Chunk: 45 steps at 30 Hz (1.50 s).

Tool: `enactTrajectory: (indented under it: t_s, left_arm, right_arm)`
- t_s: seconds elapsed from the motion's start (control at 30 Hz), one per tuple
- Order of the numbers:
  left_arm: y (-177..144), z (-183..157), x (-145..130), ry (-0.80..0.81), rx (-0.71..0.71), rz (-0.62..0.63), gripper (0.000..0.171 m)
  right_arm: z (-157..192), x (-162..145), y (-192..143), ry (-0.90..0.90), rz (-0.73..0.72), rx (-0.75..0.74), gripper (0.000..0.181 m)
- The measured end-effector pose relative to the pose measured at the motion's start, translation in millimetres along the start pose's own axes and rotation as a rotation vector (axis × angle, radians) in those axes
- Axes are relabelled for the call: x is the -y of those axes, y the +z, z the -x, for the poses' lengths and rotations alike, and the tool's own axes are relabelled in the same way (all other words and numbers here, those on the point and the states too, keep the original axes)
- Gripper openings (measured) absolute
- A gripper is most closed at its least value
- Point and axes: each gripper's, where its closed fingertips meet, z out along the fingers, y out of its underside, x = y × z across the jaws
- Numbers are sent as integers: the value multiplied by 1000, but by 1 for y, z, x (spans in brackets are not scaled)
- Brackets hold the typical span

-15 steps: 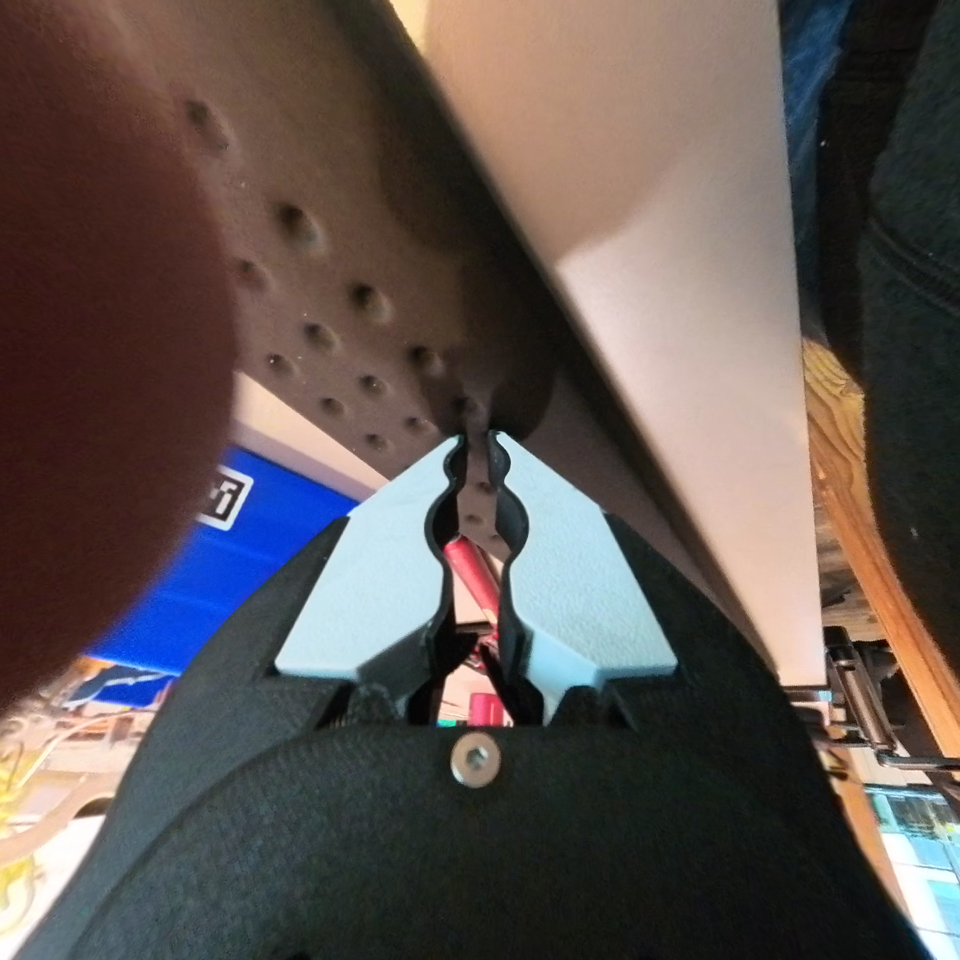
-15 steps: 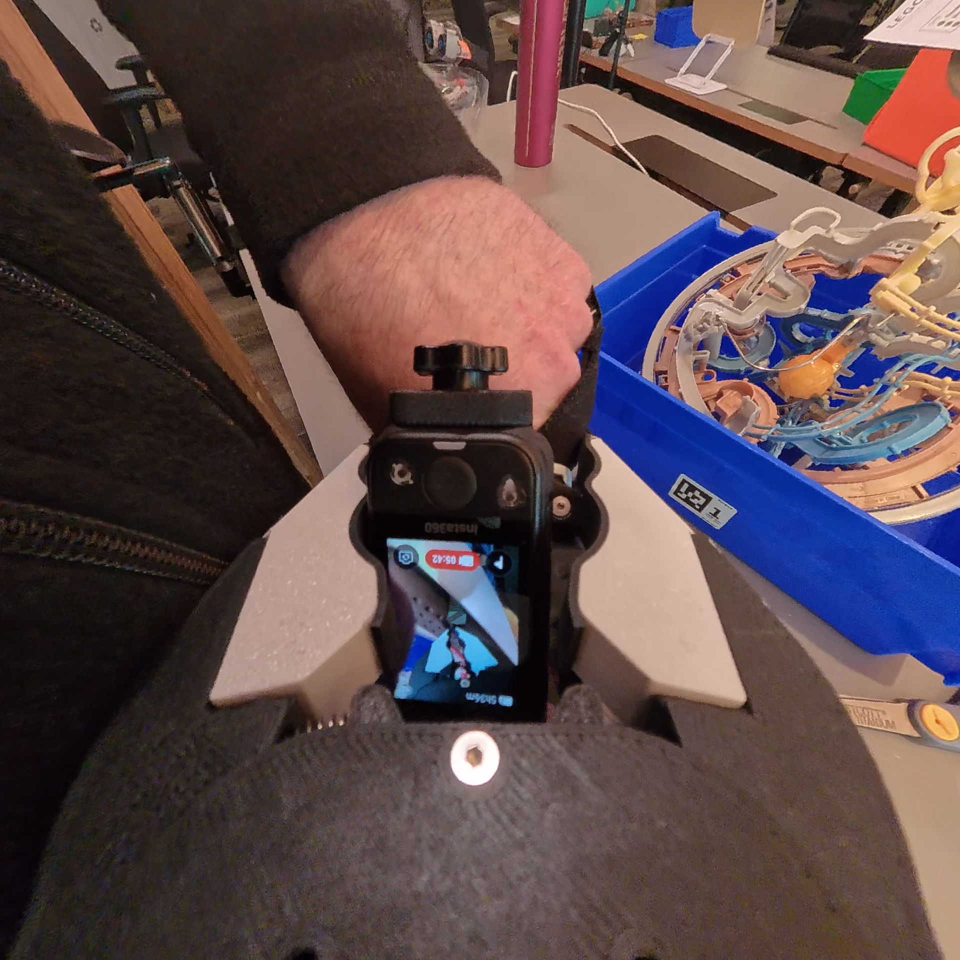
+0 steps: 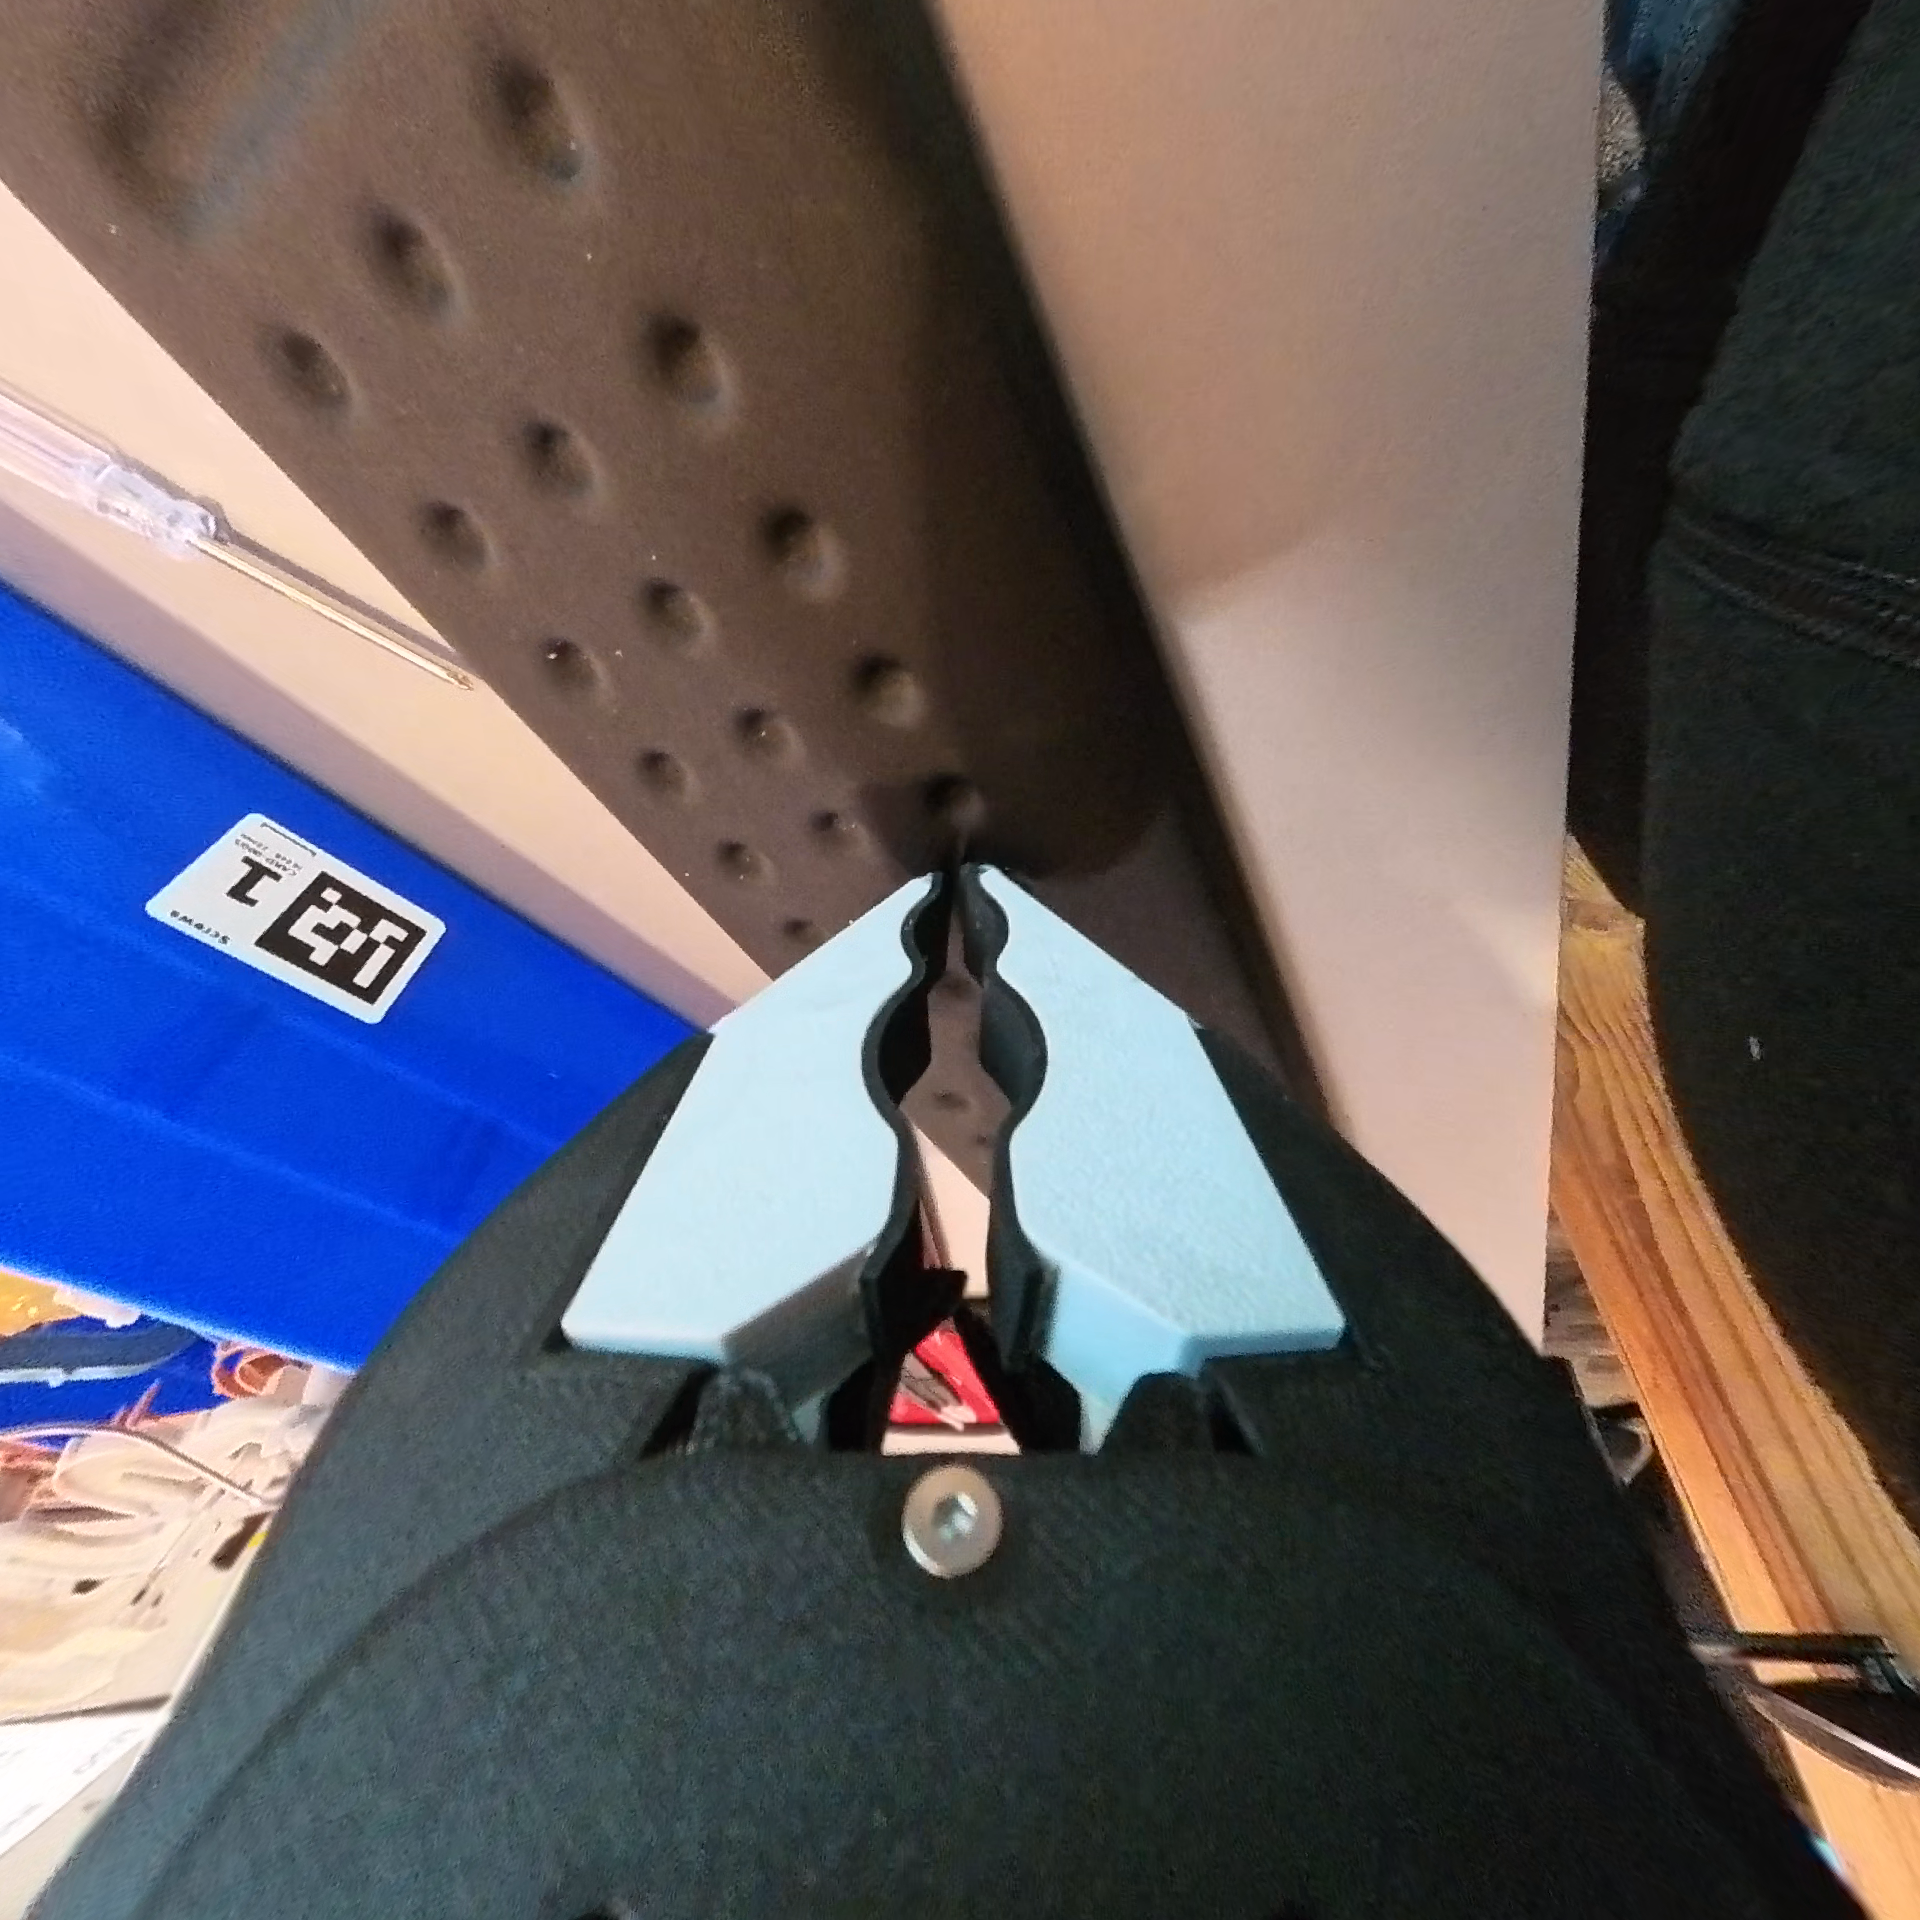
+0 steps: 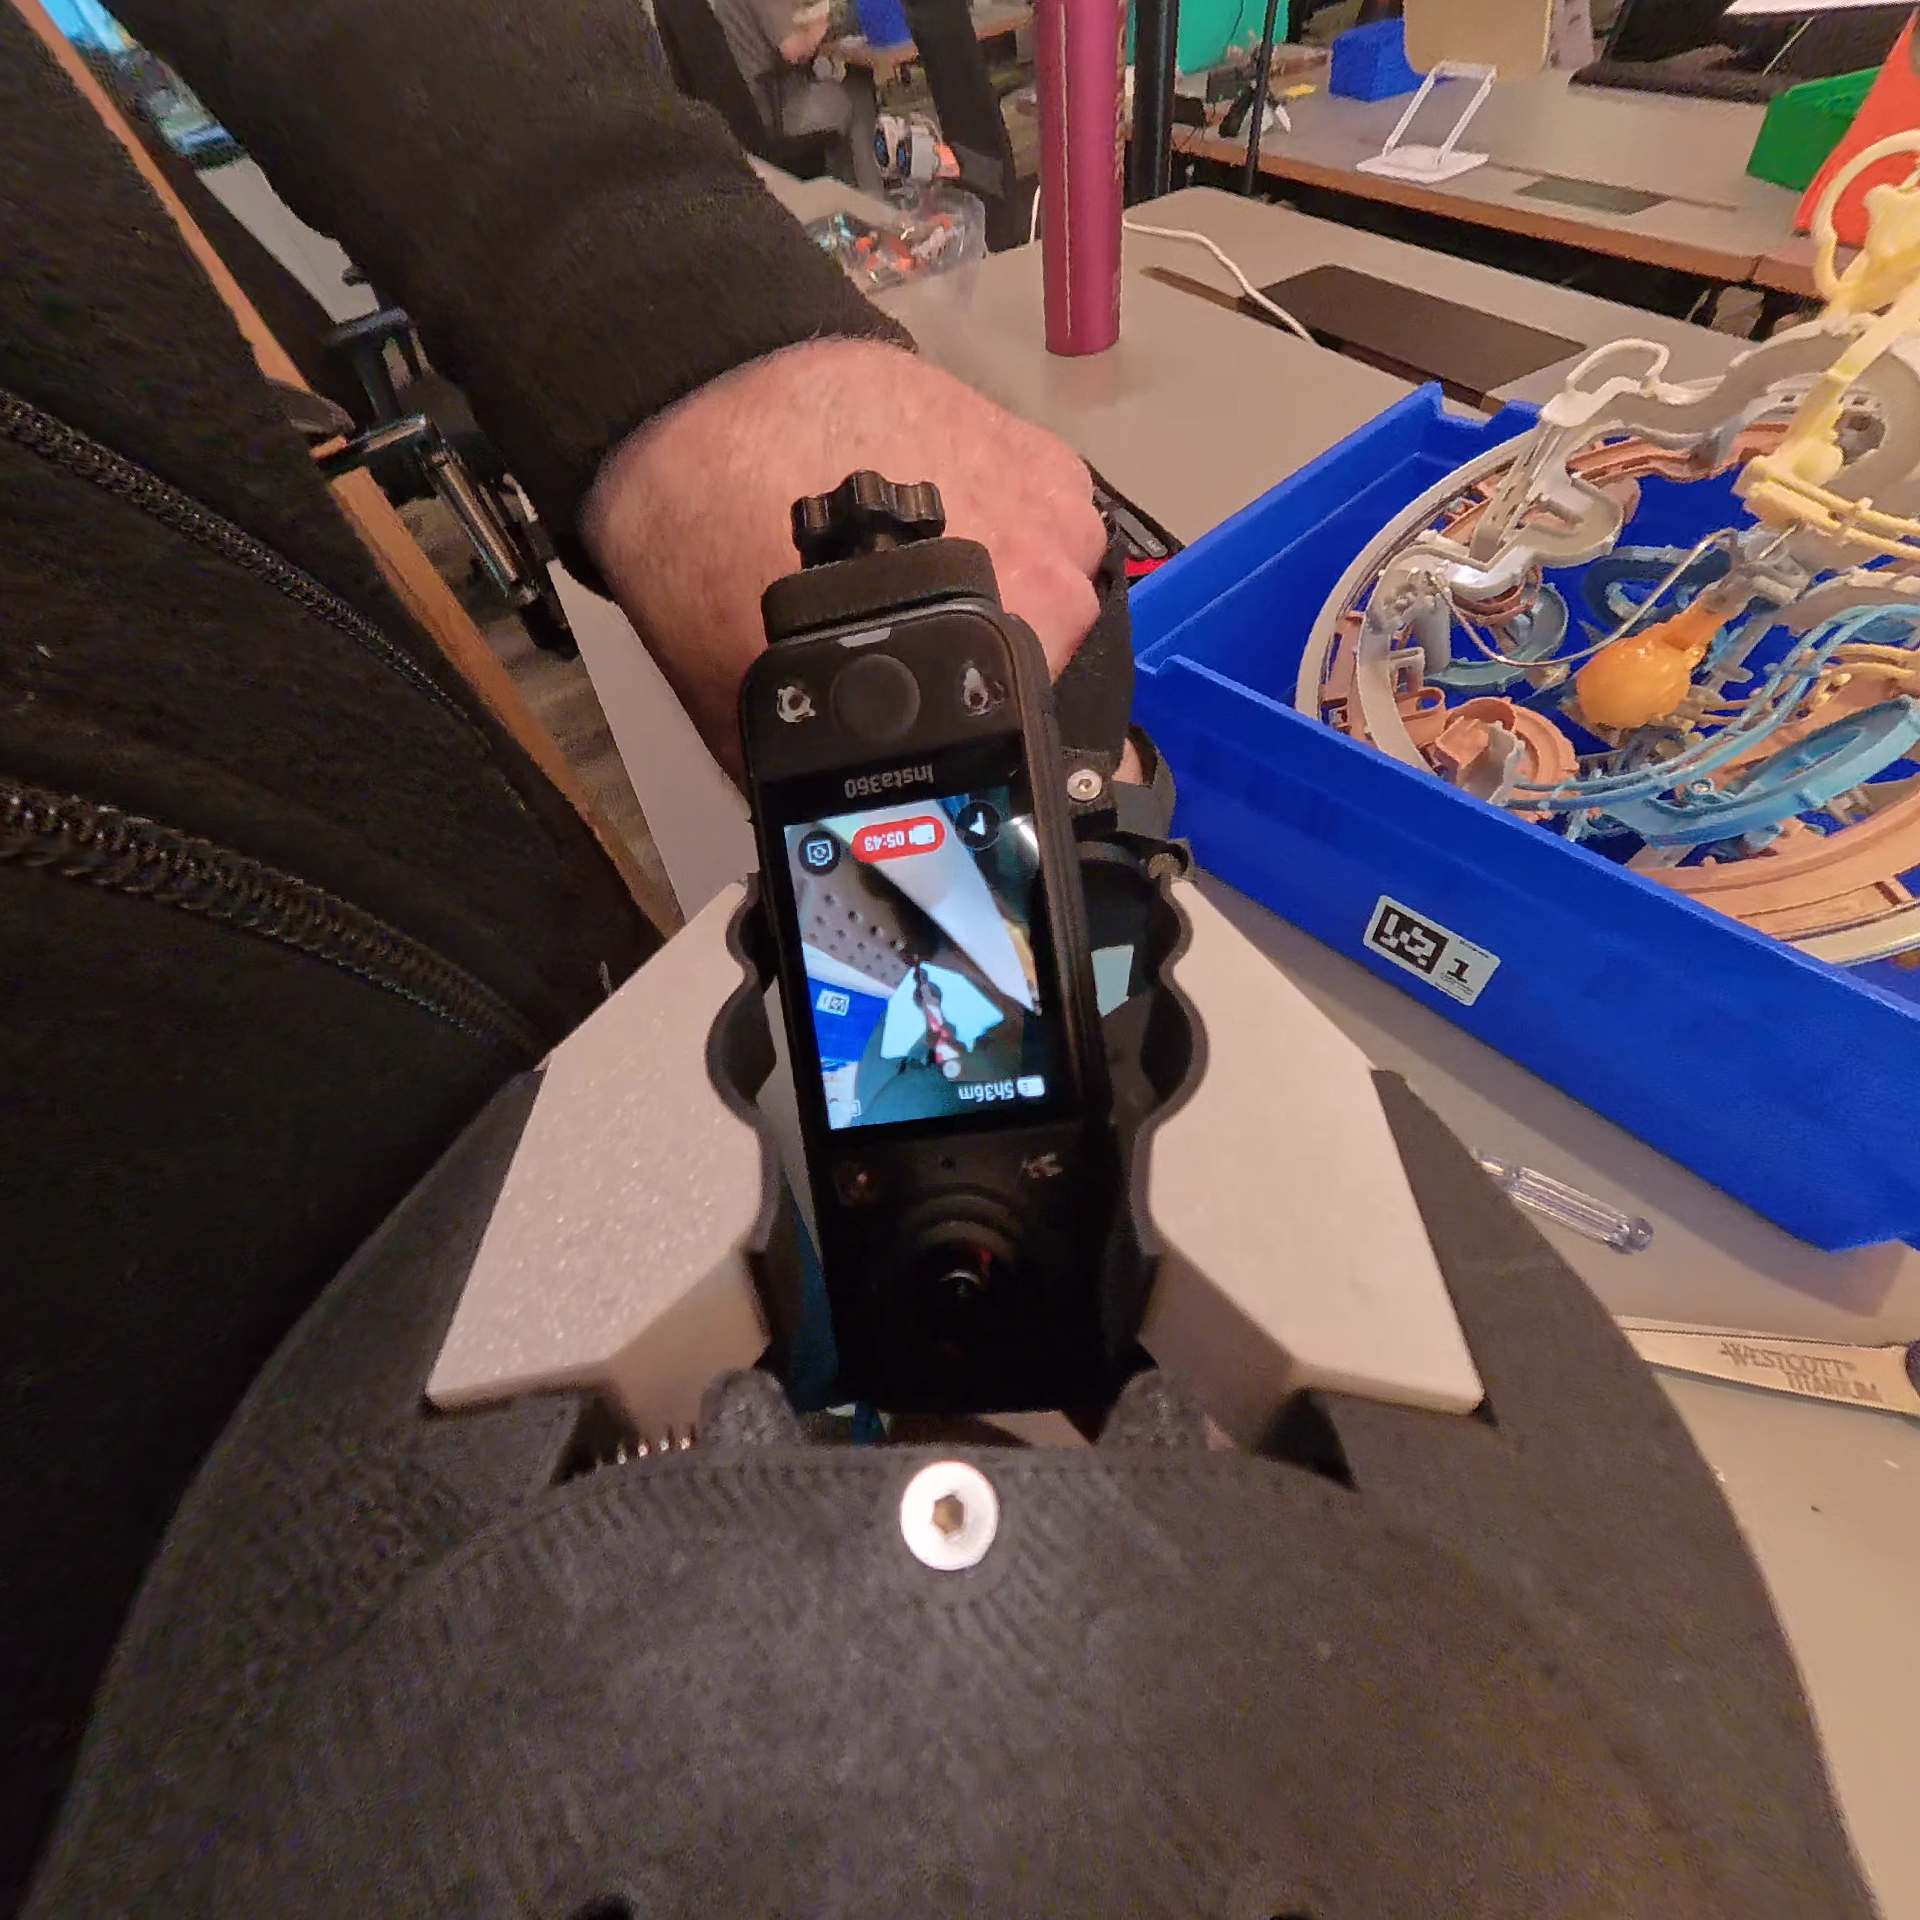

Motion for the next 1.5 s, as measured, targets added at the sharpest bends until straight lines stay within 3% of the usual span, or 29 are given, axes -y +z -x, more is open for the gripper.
enactTrajectory:
  t_s: [0.93,1.13,1.5]
  left_arm:
    - [1,-1,5,144,6,-79,0]
    - [2,0,4,221,-64,-62,0]
    - [2,-1,4,165,14,-113,0]
  right_arm:
    - [1,2,10,-60,99,-64,68]
    - [-9,0,8,4,93,-101,68]
    - [2,3,16,-72,108,-107,69]
